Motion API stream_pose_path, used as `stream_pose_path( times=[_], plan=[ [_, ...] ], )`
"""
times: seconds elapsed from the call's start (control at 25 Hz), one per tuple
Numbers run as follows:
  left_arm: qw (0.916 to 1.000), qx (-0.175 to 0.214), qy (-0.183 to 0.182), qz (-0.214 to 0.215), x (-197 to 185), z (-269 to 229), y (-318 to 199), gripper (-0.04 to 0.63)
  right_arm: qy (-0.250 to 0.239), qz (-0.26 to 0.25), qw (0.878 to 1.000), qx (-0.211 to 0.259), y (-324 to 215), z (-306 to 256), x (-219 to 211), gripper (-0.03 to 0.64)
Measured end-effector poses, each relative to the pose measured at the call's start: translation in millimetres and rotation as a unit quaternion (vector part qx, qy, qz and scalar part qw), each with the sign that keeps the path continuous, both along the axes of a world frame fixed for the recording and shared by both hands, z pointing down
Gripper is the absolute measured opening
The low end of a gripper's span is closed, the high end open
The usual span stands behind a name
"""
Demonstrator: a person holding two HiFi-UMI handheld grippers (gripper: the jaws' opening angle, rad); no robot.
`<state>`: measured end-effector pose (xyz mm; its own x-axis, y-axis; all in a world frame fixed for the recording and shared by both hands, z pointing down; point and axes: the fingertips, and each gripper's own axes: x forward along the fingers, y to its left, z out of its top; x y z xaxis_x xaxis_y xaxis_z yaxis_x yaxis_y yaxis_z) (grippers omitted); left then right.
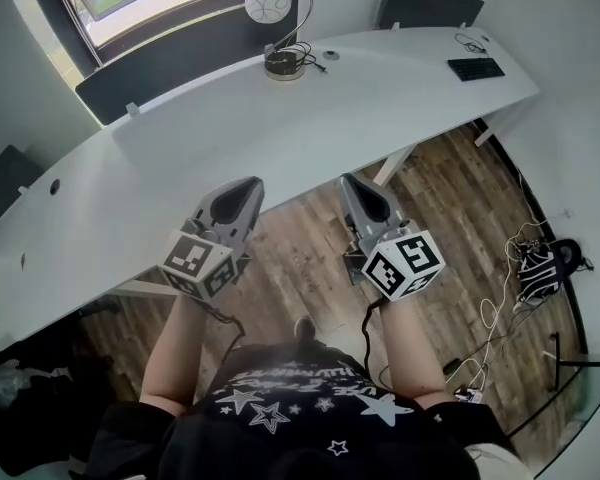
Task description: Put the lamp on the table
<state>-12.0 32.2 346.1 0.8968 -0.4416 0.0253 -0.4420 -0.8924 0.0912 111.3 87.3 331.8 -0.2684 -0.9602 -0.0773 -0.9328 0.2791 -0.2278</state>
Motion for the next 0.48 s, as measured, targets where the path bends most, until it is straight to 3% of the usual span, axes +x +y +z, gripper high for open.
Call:
stream_pose_path(
  times=[0.2,0.48],
  plan=[
    [0.9999,-0.006,0.001,0.010,-37.4,-0.7,6.2,0.021,0.007,0.014,1.000,0.000,2.3,-6.3,-43.5,0.002],
    [0.9996,0.016,0.000,0.023,-100.0,-12.6,13.6,0.012,0.025,0.029,0.999,0.004,14.4,-15.5,-104.8,0.002]
  ],
)
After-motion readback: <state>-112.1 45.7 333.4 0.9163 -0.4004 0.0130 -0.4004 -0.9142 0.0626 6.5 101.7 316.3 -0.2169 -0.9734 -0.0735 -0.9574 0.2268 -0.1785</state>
